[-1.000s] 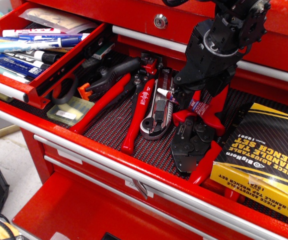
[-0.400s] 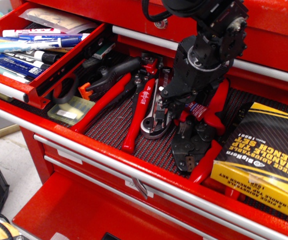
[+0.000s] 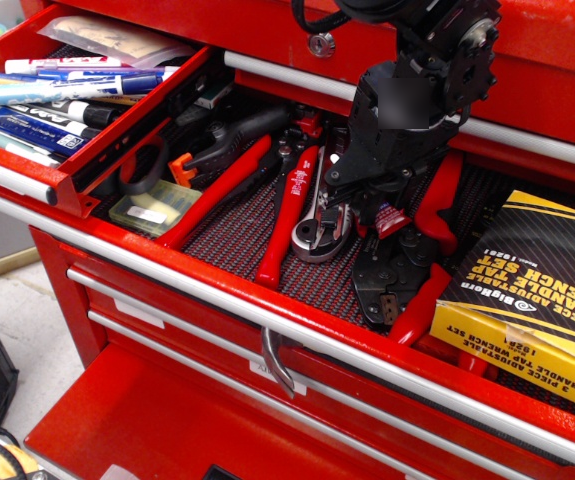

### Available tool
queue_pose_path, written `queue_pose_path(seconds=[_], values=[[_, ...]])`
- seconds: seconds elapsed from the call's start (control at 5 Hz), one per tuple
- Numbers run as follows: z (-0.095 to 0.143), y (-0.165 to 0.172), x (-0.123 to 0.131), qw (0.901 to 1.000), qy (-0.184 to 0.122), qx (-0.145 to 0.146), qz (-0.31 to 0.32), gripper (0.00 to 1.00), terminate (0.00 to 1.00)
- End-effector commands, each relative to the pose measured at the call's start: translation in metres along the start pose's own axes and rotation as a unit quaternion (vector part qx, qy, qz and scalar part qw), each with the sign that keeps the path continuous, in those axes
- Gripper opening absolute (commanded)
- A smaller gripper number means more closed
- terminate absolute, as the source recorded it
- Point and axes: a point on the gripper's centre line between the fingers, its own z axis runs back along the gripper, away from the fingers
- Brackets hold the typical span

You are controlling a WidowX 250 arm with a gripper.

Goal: Pick up glue and put into drawer

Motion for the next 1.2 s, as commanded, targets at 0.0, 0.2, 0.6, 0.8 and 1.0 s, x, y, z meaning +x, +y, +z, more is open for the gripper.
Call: queue_pose_path(seconds=[0.0,0.2,0.6,0.8,1.0], values=[[0.035,0.012,0.018,0.999,-0.028,0.031,-0.017,0.0,0.0],[0.053,0.048,0.052,0.9955,-0.033,0.062,-0.063,0.0,0.0],[0.08,0.111,0.136,0.9864,-0.041,0.09,-0.131,0.0,0.0],[0.079,0.135,0.175,0.9775,-0.038,0.09,-0.187,0.0,0.0],[0.078,0.142,0.197,0.9674,-0.029,0.074,-0.24,0.0,0.0]])
